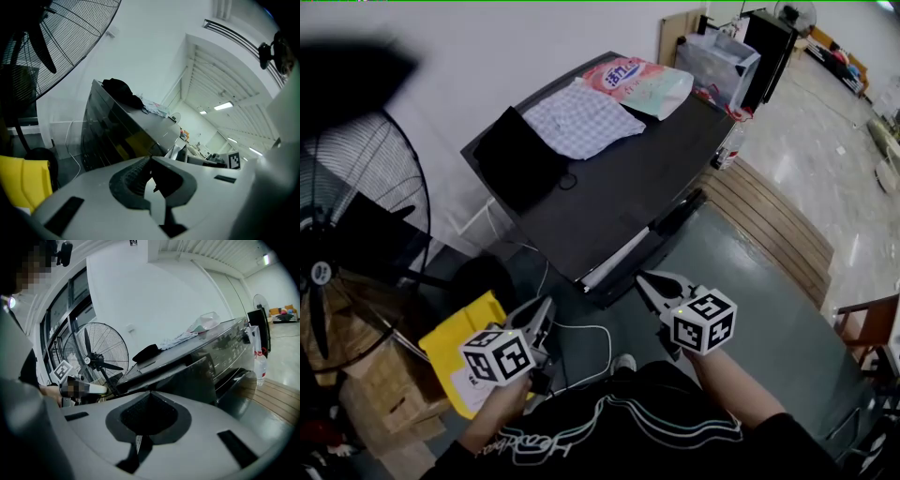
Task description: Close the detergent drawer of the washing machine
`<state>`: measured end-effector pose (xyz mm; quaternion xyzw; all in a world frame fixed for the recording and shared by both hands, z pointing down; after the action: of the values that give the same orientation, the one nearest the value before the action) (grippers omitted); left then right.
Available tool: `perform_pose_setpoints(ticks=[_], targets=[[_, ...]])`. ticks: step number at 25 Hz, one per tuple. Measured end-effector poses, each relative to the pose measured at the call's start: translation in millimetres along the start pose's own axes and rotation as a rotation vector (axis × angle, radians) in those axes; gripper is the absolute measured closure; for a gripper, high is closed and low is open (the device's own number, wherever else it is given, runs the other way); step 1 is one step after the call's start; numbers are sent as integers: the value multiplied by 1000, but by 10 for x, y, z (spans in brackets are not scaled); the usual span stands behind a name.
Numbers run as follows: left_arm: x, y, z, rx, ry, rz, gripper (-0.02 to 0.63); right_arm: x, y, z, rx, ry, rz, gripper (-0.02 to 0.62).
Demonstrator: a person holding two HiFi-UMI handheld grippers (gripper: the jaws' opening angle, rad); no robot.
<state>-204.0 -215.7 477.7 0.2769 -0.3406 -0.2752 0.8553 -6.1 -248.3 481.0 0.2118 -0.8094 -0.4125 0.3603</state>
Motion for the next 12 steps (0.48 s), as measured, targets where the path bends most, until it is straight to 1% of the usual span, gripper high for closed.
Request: perform_pose_setpoints(ticks=[12], targets=[[19,1,54,-10,-8,5,575,238,-105,43,-4,-2,2,569]])
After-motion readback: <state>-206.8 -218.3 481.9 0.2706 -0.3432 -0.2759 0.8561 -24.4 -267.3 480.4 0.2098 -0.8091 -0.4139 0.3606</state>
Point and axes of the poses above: the fingertips, and each gripper's own axes: x forward along the fingers, z to its left, y out of its underside, the point moved 2 cm from there along -x, backward along the fingers, and after that the axes turned 5 degrees about y, right-handed, at the moved point
